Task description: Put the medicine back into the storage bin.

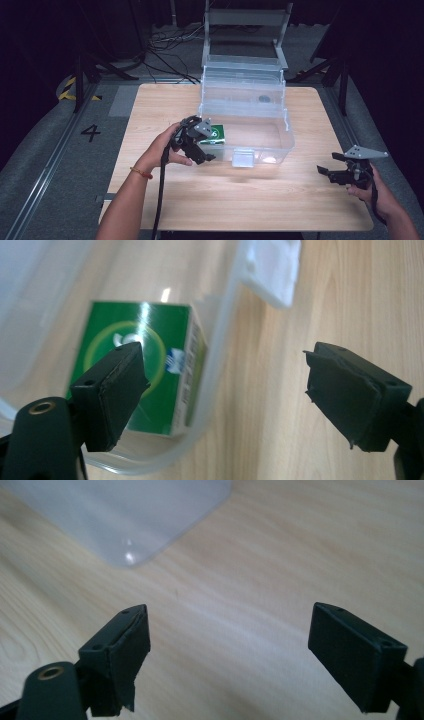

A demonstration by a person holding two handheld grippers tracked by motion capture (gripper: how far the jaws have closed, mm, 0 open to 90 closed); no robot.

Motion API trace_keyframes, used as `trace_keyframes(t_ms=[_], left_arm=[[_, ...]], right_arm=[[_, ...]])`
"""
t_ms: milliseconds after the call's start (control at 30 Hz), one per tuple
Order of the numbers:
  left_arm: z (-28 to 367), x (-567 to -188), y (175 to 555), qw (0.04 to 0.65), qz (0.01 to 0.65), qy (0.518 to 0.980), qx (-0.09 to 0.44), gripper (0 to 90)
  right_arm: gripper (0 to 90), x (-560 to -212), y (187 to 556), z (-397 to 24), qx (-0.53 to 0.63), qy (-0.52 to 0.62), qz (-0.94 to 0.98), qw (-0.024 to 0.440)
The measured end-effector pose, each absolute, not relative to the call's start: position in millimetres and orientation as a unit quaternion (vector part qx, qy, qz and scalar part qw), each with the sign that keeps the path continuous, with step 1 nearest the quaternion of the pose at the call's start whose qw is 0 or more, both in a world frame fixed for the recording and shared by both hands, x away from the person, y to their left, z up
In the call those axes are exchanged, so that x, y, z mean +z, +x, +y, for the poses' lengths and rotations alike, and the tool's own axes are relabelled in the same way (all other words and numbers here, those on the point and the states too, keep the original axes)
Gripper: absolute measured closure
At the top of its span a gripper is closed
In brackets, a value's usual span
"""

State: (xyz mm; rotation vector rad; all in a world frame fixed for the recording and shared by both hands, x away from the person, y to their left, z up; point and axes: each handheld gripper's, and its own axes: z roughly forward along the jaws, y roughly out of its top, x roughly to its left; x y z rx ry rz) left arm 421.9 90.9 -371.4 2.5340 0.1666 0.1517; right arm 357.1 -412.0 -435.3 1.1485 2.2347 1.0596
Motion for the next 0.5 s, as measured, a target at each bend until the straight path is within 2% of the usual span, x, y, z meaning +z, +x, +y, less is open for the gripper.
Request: trace_keyframes(t_ms=[167,200,267,333,500], left_arm=[[90.7,-381.7,417.3,0.303,0.08,0.948,0.054,23.3],[89.8,-382.4,416.9,0.303,0.077,0.948,0.059,27.5],[88.2,-382.8,416.2,0.303,0.077,0.947,0.066,33.6],[83.6,-384.2,416.0,0.302,0.08,0.947,0.069,34.7],[74.0,-390.2,418.2,0.289,0.082,0.951,0.078,44.0]], right_arm=[[17.6,-403.6,383.0,-398.0,0.431,0.364,0.803,0.192],[18.1,-394.7,389.4,-393.0,0.442,0.341,0.808,0.188],[20.8,-387.5,394.0,-388.6,0.449,0.329,0.809,0.19],[22.8,-370.0,407.9,-375.8,0.451,0.305,0.815,0.198],[28.2,-343.0,431.3,-359.5,0.452,0.28,0.821,0.209]])
